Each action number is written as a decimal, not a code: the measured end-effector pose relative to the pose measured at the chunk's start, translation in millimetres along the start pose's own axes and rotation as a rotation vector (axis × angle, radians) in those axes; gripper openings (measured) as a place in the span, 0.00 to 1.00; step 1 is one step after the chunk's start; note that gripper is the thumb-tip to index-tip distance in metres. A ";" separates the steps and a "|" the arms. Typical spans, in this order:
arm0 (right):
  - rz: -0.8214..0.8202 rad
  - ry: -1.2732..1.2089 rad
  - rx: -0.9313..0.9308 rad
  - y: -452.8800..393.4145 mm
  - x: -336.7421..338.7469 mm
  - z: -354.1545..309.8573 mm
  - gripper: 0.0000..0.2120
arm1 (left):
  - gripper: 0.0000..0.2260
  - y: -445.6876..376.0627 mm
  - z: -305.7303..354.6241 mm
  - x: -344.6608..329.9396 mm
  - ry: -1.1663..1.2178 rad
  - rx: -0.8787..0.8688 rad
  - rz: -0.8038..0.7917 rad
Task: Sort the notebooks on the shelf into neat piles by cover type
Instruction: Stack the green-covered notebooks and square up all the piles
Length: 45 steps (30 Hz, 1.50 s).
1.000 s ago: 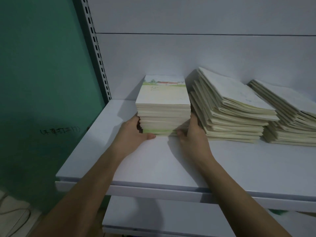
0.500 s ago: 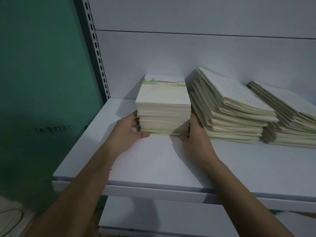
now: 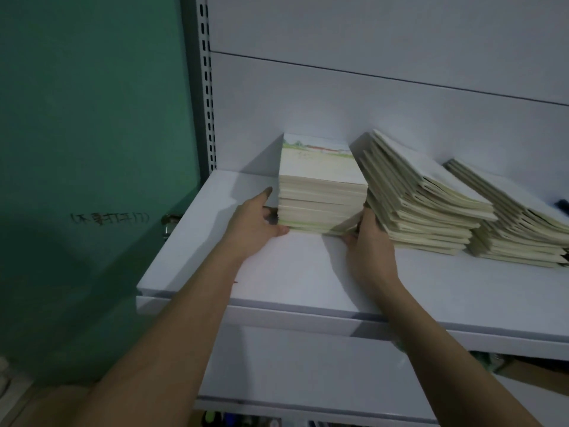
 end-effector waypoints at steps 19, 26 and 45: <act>-0.090 -0.120 -0.178 -7.5 -3.0 -10.6 0.16 | 0.34 -0.2 -0.1 0.0 -0.006 0.015 -0.010; -0.083 -0.391 0.183 34.2 90.3 33.6 0.16 | 0.22 59.1 51.0 -18.2 -0.188 -0.184 0.662; 0.126 -0.621 -0.017 -34.2 128.5 131.1 0.26 | 0.28 -4.2 159.0 -186.7 0.149 -0.424 0.310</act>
Point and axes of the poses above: each hand's wrist, its own y-axis away from the middle knuckle, its own x-axis out of the back of the hand, z = x × y, the point moved 2 cm from there along -y, towards the middle knuckle, and after that the axes turned 4 degrees about -y, right-handed, at the moved point
